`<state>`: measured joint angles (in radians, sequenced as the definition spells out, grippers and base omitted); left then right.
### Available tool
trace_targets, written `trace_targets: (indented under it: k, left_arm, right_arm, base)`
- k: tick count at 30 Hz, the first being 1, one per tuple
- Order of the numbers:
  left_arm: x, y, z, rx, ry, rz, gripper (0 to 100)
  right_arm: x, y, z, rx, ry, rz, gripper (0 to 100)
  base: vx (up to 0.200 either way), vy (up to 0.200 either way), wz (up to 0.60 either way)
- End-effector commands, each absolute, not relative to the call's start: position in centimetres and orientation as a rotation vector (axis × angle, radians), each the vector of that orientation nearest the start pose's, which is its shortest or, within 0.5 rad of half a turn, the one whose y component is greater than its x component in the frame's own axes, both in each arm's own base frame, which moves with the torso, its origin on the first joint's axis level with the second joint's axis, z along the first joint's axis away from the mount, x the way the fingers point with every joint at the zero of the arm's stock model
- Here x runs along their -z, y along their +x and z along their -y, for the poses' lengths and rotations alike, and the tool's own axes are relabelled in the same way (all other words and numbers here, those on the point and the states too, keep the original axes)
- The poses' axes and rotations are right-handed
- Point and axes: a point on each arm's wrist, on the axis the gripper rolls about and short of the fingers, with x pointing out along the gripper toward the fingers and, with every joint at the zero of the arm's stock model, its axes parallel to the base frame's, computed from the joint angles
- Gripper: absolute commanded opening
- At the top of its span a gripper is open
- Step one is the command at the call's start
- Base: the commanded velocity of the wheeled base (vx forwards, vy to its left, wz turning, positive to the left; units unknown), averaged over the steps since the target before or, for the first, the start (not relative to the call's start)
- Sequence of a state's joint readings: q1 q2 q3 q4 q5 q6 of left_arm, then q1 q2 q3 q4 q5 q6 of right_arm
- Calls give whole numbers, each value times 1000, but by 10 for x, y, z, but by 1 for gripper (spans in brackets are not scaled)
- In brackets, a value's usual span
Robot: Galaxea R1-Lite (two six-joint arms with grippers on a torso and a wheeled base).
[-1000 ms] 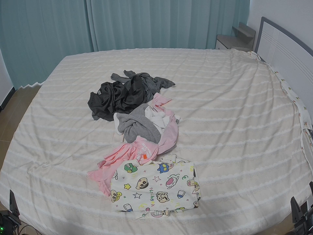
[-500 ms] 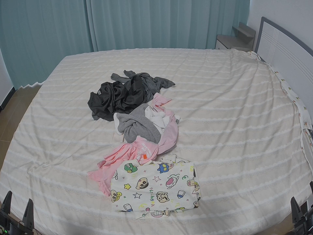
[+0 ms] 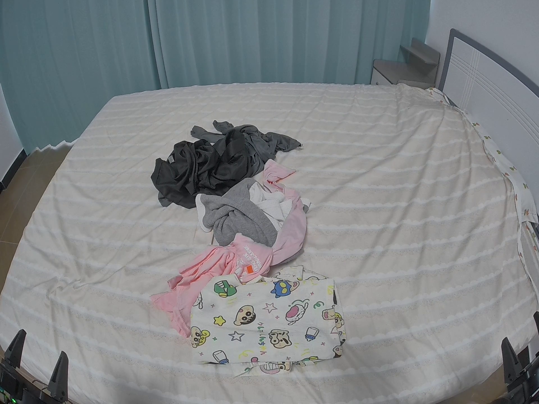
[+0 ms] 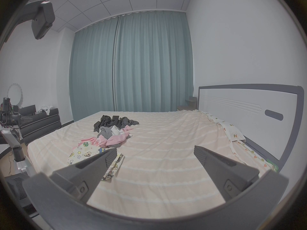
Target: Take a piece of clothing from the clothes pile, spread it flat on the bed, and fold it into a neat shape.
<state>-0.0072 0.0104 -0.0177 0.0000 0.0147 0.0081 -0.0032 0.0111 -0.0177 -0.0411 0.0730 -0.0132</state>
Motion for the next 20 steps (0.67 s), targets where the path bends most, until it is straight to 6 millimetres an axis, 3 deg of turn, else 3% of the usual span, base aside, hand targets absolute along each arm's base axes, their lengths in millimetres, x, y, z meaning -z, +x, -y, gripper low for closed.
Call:
trace_targets:
  k: [1,20]
  left_arm:
    - [-76,-23,-1,-8,8,-3,100]
    - [-76,-23,-1,-8,8,-3,100]
  right_arm:
    - [-81,-23,-2,-70,-16,45,100]
    - [-81,-23,-2,-69,-9,45,100]
  base:
    - [0,0,0]
    - [0,0,0]
